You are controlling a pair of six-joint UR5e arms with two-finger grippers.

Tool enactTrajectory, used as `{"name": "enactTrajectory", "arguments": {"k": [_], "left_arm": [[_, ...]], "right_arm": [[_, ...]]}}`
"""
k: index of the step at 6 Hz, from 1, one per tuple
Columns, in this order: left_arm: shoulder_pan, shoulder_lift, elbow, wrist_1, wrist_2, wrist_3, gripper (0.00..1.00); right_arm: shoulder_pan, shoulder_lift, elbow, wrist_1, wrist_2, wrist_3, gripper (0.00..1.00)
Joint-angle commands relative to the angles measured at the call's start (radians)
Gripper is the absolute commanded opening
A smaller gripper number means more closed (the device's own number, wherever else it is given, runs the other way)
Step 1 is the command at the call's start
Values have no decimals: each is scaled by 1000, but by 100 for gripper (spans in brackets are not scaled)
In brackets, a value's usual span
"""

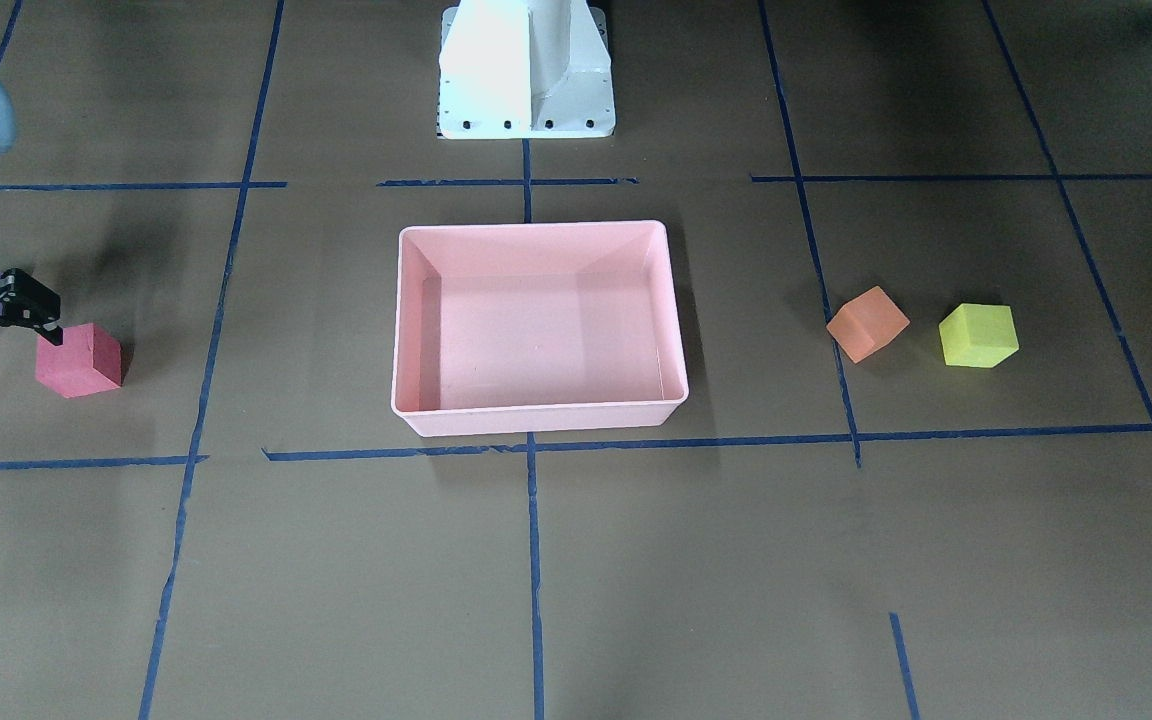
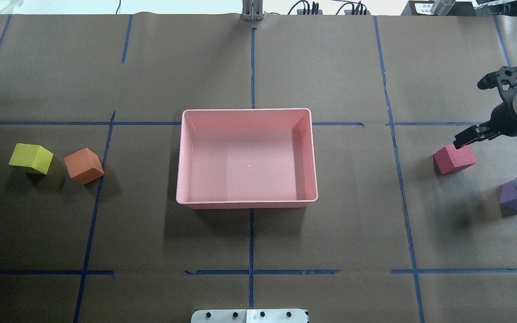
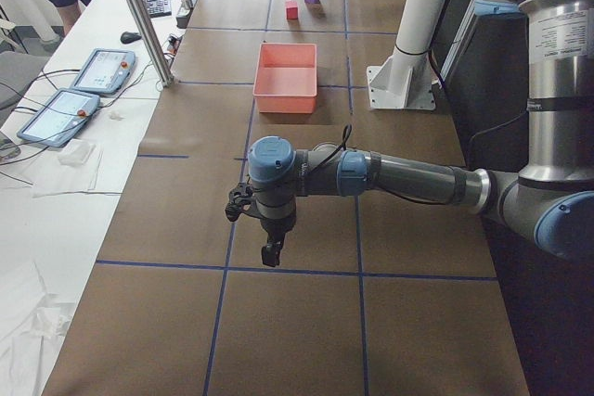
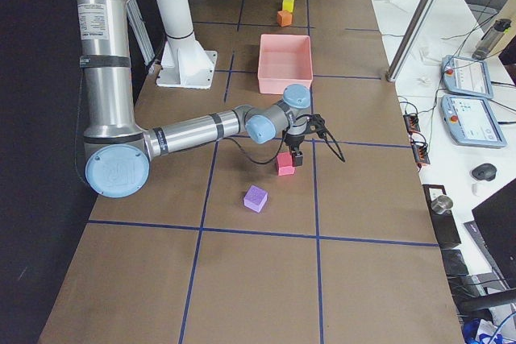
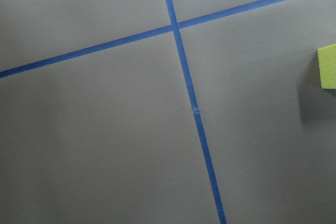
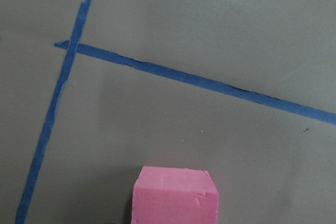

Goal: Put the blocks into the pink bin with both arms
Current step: 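Reach the right gripper down to the pink cube and grasp it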

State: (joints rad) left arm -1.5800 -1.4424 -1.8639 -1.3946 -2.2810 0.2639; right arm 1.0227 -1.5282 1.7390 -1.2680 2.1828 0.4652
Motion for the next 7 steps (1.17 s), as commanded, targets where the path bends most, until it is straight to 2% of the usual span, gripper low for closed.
{"name": "enactTrajectory", "arguments": {"k": [1, 4, 5, 6, 7], "left_arm": [[0, 8, -3, -1, 0, 0, 100], [2, 10, -3, -1, -2, 0, 100], [2, 10, -3, -1, 0, 0, 100], [2, 10, -3, -3, -2, 0, 100], [2, 8, -27, -3, 0, 0, 100]], "right_arm": [[-51, 3, -47, 1, -14, 1, 100], [-82, 65, -149, 1, -18, 0, 98], [-81, 65, -139, 1, -15, -7, 44], [-76, 63, -113, 1, -15, 4, 26], [-78, 65, -80, -1, -15, 28, 25]]}}
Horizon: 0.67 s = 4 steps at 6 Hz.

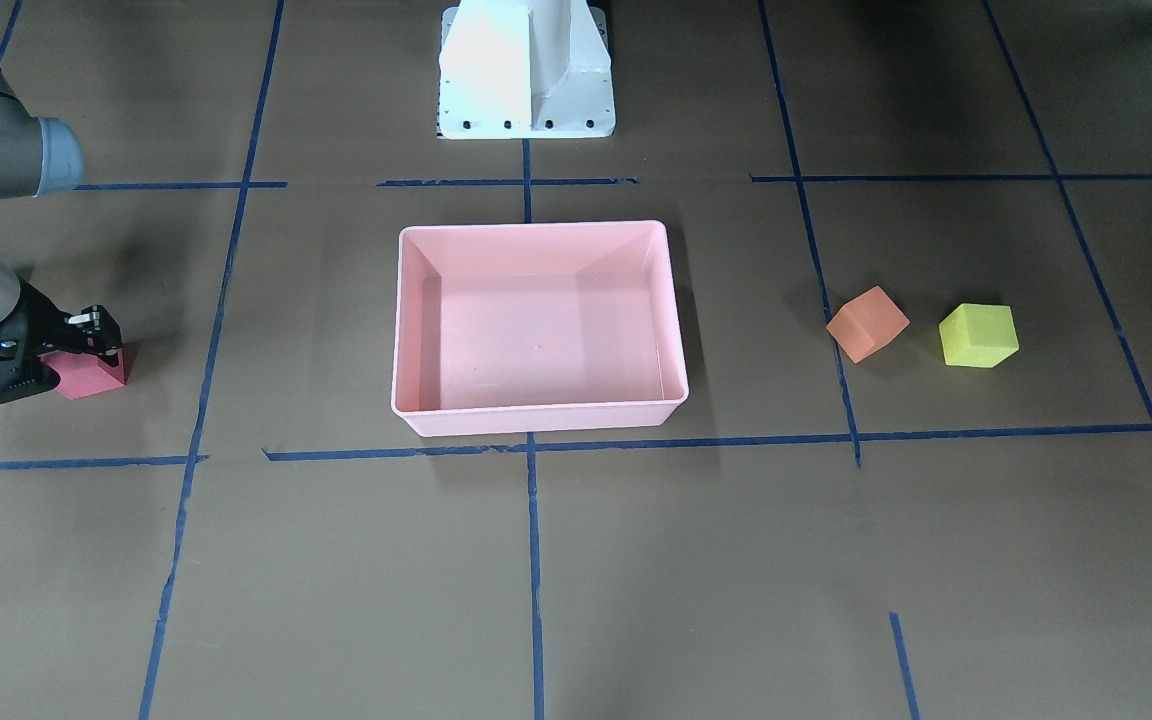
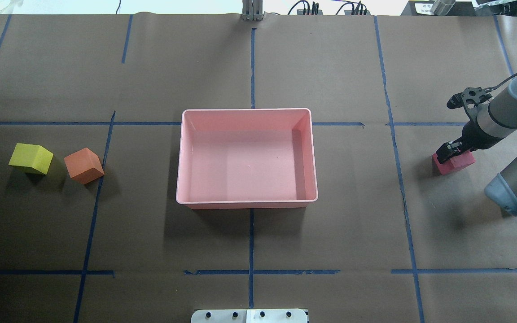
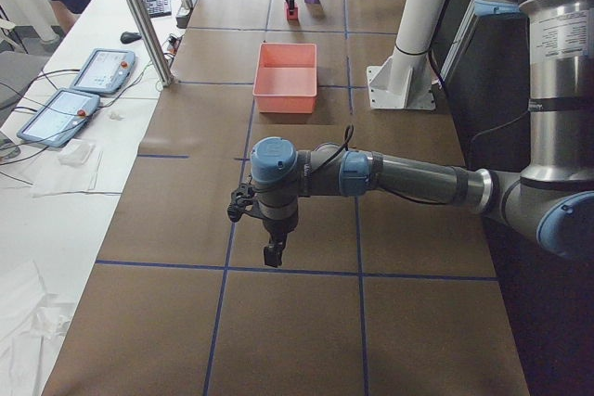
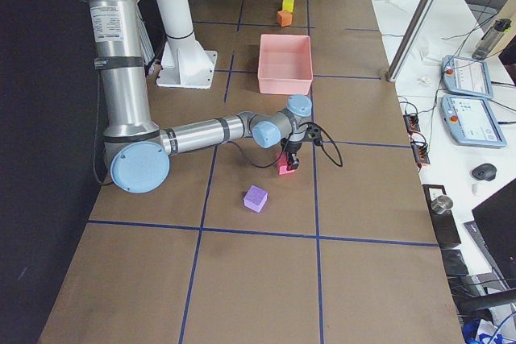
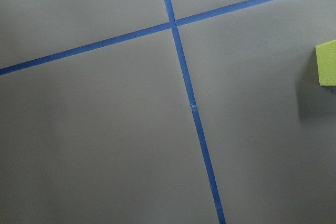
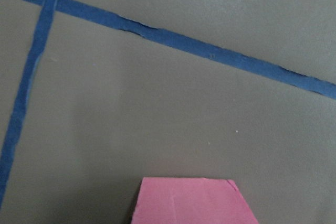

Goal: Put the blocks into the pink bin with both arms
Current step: 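Reach the right gripper down to the pink cube and grasp it, then carry the pink cube over the pink bin and release it inside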

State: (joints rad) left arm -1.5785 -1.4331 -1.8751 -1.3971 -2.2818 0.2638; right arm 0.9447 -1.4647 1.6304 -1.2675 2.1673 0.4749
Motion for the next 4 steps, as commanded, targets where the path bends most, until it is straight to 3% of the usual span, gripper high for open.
{"name": "enactTrajectory", "arguments": {"k": [1, 4], "left_arm": [[0, 0, -38, 1, 1, -2, 100], [25, -44, -42, -70, 1, -11, 100]], "right_arm": [[-1, 24, 81, -18, 6, 77, 25], [-35, 266, 132, -194, 0, 400, 26]]}}
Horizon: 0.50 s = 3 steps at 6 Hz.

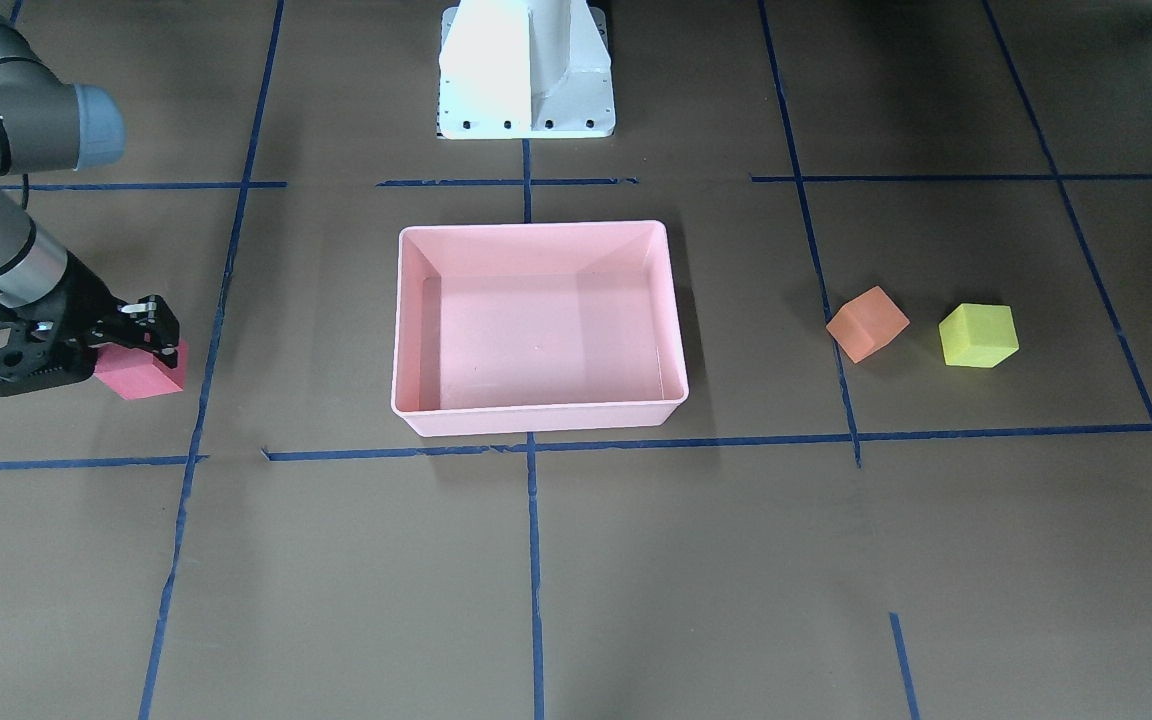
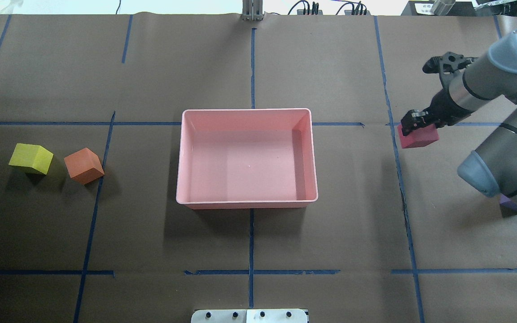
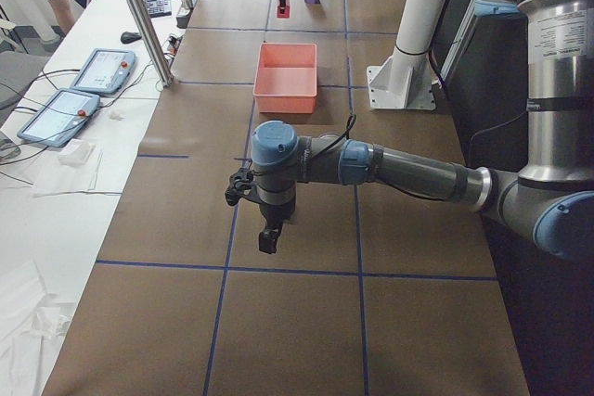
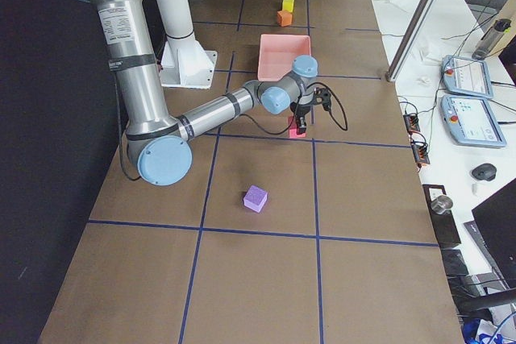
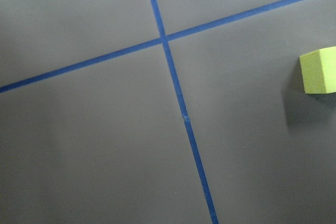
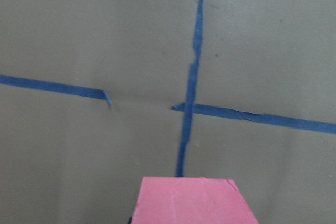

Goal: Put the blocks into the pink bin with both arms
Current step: 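Carry the pink cube over the pink bin and release it inside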

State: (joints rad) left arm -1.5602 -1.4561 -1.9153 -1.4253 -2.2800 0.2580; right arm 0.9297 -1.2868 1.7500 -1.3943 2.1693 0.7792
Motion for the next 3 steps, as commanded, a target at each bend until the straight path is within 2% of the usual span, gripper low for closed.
{"name": "enactTrajectory", "arguments": {"k": [1, 2, 3], "left_arm": [[8, -24, 2, -144, 10, -3, 100], [8, -27, 15, -241, 10, -8, 100], [12, -52, 19, -245, -1, -6, 100]], "right_arm": [[-55, 198, 13, -163, -5, 188, 26], [-101, 272, 10, -192, -28, 277, 26], [-164, 350, 3, -213, -64, 381, 26]]}}
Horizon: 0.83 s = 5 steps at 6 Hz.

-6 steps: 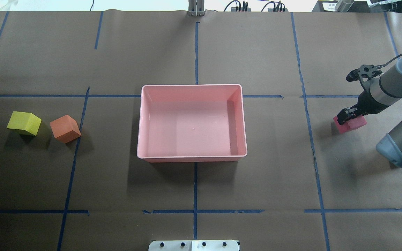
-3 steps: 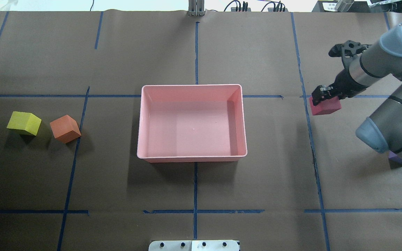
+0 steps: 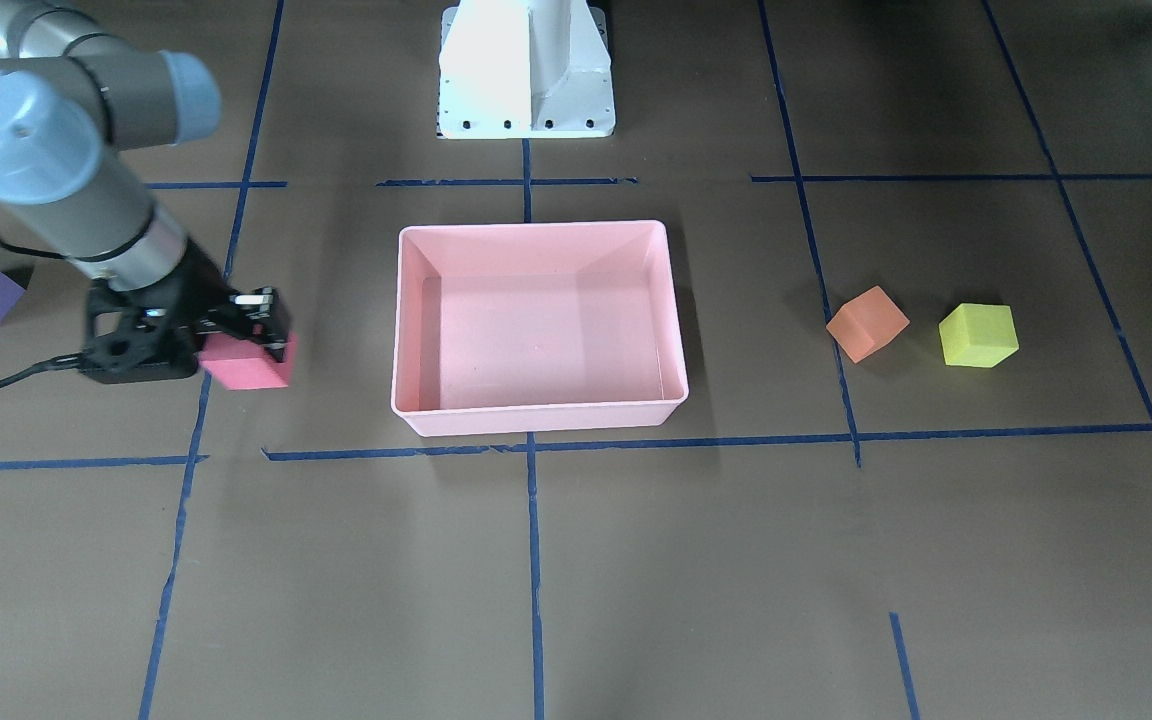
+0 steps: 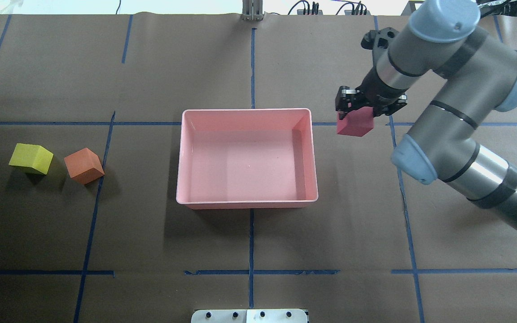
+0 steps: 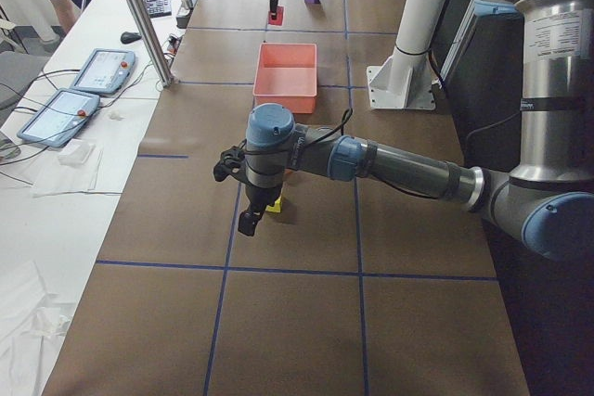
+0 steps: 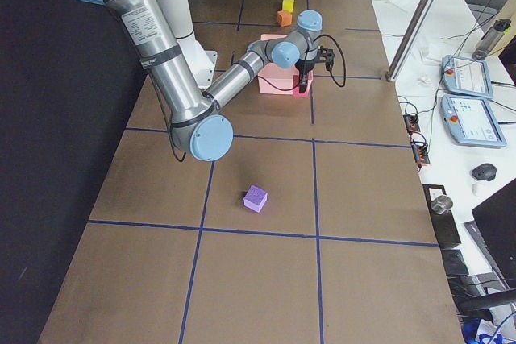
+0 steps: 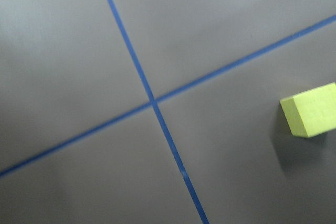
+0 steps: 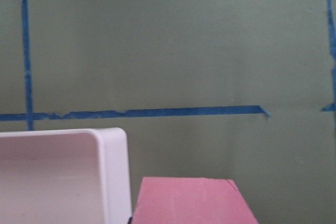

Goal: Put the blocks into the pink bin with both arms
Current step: 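Carry the pink cube over the pink bin and release it inside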

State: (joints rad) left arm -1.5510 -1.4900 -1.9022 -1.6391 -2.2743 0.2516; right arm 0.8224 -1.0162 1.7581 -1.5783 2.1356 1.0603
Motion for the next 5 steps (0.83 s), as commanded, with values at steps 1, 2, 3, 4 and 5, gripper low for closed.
{"name": "enactTrajectory", "arguments": {"k": [1, 2, 3, 4, 5], "left_arm": [[28, -18, 6, -31, -8, -46, 100], [38, -19, 3, -34, -8, -87, 100], [72, -19, -1, -39, -8, -113, 100], [159, -19, 6, -79, -7, -173, 100], [249, -19, 15, -85, -2, -398, 100]], "right_arm": [[-122, 181, -8, -116, -99, 184, 28], [-206, 236, -9, -164, -190, 264, 67], [-238, 246, -9, -164, -239, 271, 100], [-236, 248, -2, -167, -238, 270, 100], [-220, 245, -2, -170, -218, 256, 100]]}}
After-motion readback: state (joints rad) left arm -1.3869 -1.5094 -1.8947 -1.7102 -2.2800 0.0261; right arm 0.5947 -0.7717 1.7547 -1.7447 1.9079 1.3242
